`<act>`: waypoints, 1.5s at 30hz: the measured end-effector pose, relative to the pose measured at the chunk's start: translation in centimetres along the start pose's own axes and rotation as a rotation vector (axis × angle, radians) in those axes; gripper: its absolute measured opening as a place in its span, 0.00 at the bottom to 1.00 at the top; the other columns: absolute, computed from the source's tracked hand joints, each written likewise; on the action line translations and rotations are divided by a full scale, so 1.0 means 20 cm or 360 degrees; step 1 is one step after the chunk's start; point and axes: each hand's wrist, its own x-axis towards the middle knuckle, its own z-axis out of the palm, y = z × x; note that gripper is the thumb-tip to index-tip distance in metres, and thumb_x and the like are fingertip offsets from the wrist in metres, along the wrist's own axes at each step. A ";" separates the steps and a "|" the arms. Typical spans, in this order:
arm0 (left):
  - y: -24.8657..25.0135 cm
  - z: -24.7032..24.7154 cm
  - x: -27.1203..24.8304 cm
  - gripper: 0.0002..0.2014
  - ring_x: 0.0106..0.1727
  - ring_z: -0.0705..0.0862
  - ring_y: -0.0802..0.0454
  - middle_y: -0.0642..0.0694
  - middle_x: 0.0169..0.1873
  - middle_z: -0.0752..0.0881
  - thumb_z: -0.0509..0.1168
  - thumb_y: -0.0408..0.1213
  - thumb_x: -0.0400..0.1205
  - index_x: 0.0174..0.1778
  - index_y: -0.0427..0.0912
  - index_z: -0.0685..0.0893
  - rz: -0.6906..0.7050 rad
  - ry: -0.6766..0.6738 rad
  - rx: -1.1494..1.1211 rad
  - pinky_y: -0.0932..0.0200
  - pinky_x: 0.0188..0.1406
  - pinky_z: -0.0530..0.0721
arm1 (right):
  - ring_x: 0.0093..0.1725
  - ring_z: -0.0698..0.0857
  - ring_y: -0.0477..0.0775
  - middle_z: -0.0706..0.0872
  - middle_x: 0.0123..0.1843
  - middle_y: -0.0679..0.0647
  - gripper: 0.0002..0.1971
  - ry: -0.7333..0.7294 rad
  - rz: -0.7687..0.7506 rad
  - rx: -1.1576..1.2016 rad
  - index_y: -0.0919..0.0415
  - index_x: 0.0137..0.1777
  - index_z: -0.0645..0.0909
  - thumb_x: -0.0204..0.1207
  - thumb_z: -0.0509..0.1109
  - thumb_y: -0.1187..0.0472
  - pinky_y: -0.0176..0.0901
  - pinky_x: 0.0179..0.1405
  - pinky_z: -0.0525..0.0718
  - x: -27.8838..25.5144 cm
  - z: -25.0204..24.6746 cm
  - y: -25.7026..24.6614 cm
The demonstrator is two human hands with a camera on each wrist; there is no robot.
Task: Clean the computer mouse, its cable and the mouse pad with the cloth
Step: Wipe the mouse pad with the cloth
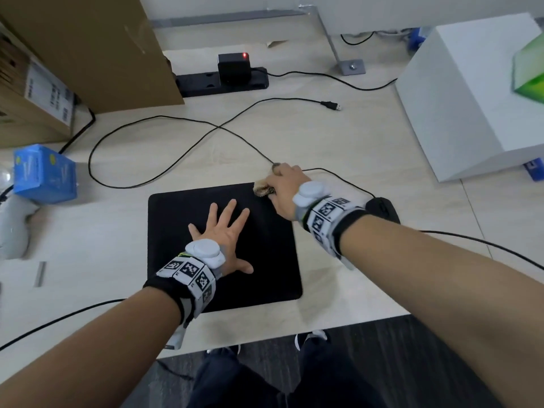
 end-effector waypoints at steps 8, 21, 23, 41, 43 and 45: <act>-0.01 0.03 0.00 0.62 0.83 0.29 0.42 0.59 0.82 0.28 0.77 0.61 0.64 0.82 0.63 0.36 0.0033 0.0033 -0.0015 0.16 0.72 0.49 | 0.55 0.82 0.68 0.80 0.63 0.62 0.22 -0.0008 -0.0271 0.0346 0.54 0.63 0.82 0.72 0.63 0.72 0.53 0.53 0.83 -0.36 0.24 -0.04; 0.09 0.00 0.01 0.61 0.83 0.31 0.38 0.55 0.82 0.29 0.74 0.64 0.66 0.83 0.60 0.37 0.0111 -0.0022 0.0019 0.18 0.73 0.51 | 0.50 0.85 0.57 0.84 0.51 0.56 0.16 0.0070 -0.0248 0.0552 0.55 0.58 0.86 0.69 0.68 0.63 0.45 0.48 0.83 -0.60 0.12 -0.03; 0.12 -0.02 0.01 0.59 0.84 0.34 0.40 0.55 0.83 0.32 0.74 0.62 0.68 0.83 0.58 0.38 0.0175 0.0025 -0.0045 0.21 0.75 0.53 | 0.52 0.84 0.57 0.85 0.51 0.56 0.18 0.0283 -0.0088 0.0562 0.54 0.57 0.86 0.68 0.65 0.58 0.44 0.50 0.80 -0.42 0.00 -0.03; -0.48 0.10 -0.14 0.63 0.85 0.43 0.42 0.41 0.84 0.51 0.75 0.66 0.62 0.85 0.41 0.49 0.0175 0.0357 -0.0054 0.50 0.84 0.50 | 0.55 0.82 0.61 0.79 0.58 0.57 0.17 -0.0096 -0.0359 0.0378 0.52 0.65 0.79 0.75 0.66 0.60 0.45 0.51 0.78 0.10 0.25 -0.71; -0.50 0.12 -0.14 0.64 0.85 0.43 0.41 0.41 0.84 0.52 0.75 0.67 0.61 0.85 0.41 0.49 0.0160 0.0345 -0.0086 0.48 0.84 0.51 | 0.58 0.80 0.62 0.77 0.60 0.59 0.20 -0.0119 -0.0389 0.0351 0.53 0.67 0.79 0.75 0.66 0.63 0.46 0.56 0.78 0.19 0.25 -0.80; -0.49 0.12 -0.14 0.65 0.85 0.41 0.41 0.42 0.85 0.48 0.74 0.67 0.61 0.85 0.43 0.44 0.0172 0.0312 -0.0116 0.48 0.84 0.50 | 0.59 0.80 0.63 0.77 0.60 0.61 0.20 -0.0161 -0.0383 0.0217 0.53 0.68 0.79 0.75 0.66 0.63 0.46 0.56 0.77 0.26 0.26 -0.81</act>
